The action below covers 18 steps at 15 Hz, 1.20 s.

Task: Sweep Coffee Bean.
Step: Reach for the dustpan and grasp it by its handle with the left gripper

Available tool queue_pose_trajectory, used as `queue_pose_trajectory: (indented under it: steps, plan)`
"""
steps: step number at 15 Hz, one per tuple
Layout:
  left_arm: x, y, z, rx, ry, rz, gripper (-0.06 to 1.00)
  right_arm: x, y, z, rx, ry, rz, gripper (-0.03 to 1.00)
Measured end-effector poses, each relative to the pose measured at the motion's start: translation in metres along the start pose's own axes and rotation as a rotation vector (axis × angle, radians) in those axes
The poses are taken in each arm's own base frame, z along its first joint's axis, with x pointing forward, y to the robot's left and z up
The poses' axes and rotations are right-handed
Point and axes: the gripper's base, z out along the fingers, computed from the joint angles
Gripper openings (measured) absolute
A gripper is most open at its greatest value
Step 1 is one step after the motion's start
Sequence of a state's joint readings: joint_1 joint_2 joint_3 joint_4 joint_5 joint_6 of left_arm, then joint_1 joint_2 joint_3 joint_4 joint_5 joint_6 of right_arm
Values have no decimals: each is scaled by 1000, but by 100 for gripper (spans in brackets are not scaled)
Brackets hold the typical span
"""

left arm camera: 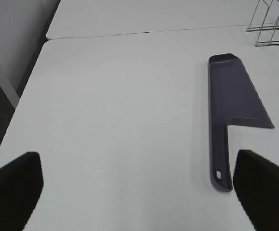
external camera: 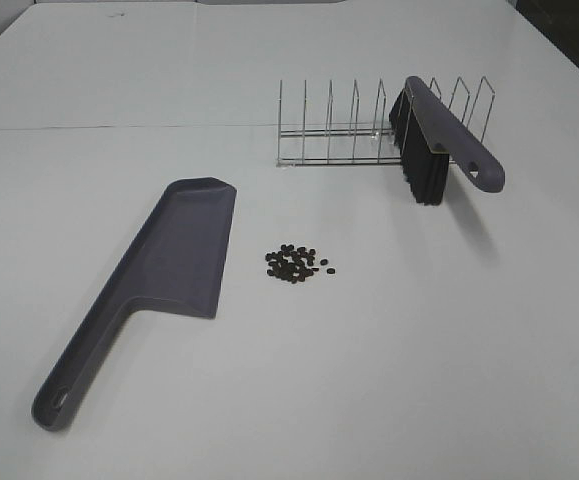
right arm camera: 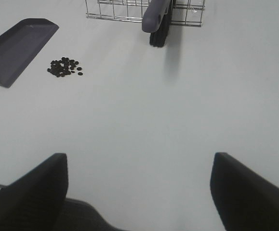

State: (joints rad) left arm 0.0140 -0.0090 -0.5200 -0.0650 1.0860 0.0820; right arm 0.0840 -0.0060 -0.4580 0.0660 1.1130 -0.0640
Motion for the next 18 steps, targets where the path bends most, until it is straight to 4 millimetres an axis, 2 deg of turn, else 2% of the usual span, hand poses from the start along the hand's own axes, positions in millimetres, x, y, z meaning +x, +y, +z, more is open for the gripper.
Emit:
queue_pose_trajectory:
  steps: [14, 16, 18]
  plan:
    - [0, 0, 0, -3, 0, -1, 99, 0, 0, 0, 0, 0, 0, 68]
    - [-2, 0, 2, -1, 22, -7, 99, 0, 0, 0, 0, 0, 0, 68]
    - [-12, 1, 10, 5, 136, -11, 99, 0, 0, 0, 0, 0, 0, 68]
